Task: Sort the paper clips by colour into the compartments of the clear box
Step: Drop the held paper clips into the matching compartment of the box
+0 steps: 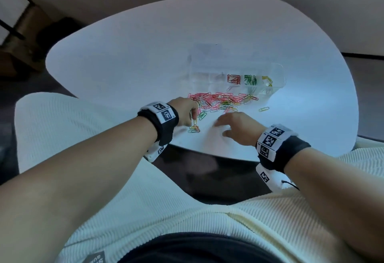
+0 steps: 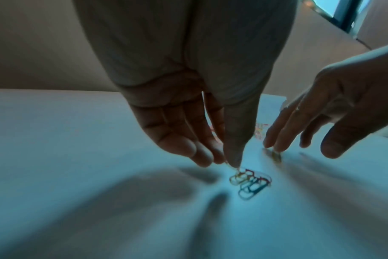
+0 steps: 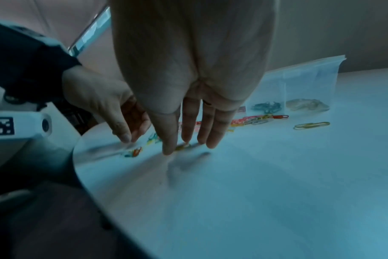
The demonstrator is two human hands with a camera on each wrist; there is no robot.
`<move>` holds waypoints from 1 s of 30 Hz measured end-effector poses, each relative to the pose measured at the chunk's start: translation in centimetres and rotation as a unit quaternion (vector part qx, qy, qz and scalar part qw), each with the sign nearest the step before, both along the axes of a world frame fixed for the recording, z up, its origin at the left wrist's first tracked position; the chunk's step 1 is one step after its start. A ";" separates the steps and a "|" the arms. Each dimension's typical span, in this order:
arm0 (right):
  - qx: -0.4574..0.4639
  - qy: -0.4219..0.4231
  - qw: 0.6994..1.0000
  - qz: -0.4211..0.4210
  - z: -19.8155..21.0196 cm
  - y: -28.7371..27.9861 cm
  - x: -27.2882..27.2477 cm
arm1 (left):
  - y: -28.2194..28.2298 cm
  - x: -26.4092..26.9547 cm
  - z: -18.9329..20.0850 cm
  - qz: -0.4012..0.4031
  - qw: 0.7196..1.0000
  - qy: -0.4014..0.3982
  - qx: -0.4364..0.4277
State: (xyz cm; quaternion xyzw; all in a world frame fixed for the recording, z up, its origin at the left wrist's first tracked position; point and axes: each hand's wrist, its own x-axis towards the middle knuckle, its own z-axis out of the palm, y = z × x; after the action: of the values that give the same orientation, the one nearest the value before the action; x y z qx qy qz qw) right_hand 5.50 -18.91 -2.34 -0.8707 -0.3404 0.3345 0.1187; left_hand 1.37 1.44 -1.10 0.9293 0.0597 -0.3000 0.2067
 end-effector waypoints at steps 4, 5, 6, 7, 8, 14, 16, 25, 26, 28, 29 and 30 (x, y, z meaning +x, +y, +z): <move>-0.014 -0.069 0.997 -0.010 -0.7 -0.1 0.0 | -0.5 -0.1 -0.7 -0.030 0.999 -0.015 0.008; -0.017 -0.079 0.997 -0.015 -0.8 -0.2 0.1 | -0.6 -0.2 -0.9 -0.031 0.999 -0.020 0.009; -0.020 -0.085 0.996 -0.023 -0.8 -0.2 0.2 | -0.7 -0.3 -1.0 -0.029 0.999 -0.027 0.009; -0.023 -0.086 0.995 -0.036 -0.9 -0.2 0.3 | -0.7 -0.3 -1.1 -0.026 0.999 -0.034 0.009; -0.026 -0.084 0.995 -0.051 -0.9 -0.3 0.3 | -0.8 -0.4 -1.2 -0.025 0.999 -0.040 0.009; -0.039 -0.091 0.991 -0.087 -1.1 -0.4 0.4 | -1.4 -0.5 -1.4 -0.032 0.998 -0.062 0.000; -0.040 -0.098 0.991 -0.086 -1.2 -0.4 0.4 | -1.9 -0.5 -1.5 -0.042 0.998 -0.056 0.002; -0.079 -0.102 0.984 -0.123 -1.0 -0.6 0.4 | -2.4 -0.7 -2.0 -0.057 0.998 -0.037 0.006; -0.086 -0.101 0.983 -0.126 -1.0 -0.6 0.3 | -2.3 -0.7 -1.9 -0.052 0.998 -0.037 0.005; -0.098 -0.102 0.982 -0.128 -1.2 -0.8 0.4 | -1.9 -0.4 -1.3 -0.028 0.998 -0.048 -0.005; -0.096 -0.108 0.982 -0.126 -1.3 -0.9 0.4 | -1.6 -0.2 -0.9 -0.013 0.998 -0.057 -0.014; -0.085 -0.116 0.982 -0.122 -1.5 -1.0 0.5 | -1.4 0.0 -0.4 0.003 0.997 -0.067 -0.026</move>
State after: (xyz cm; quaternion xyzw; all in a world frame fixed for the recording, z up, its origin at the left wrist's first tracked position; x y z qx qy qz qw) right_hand 5.96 -19.88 -3.82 -0.9457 -0.2132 0.2415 0.0443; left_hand 1.36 0.08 -1.53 0.9415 0.0405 -0.2382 0.2349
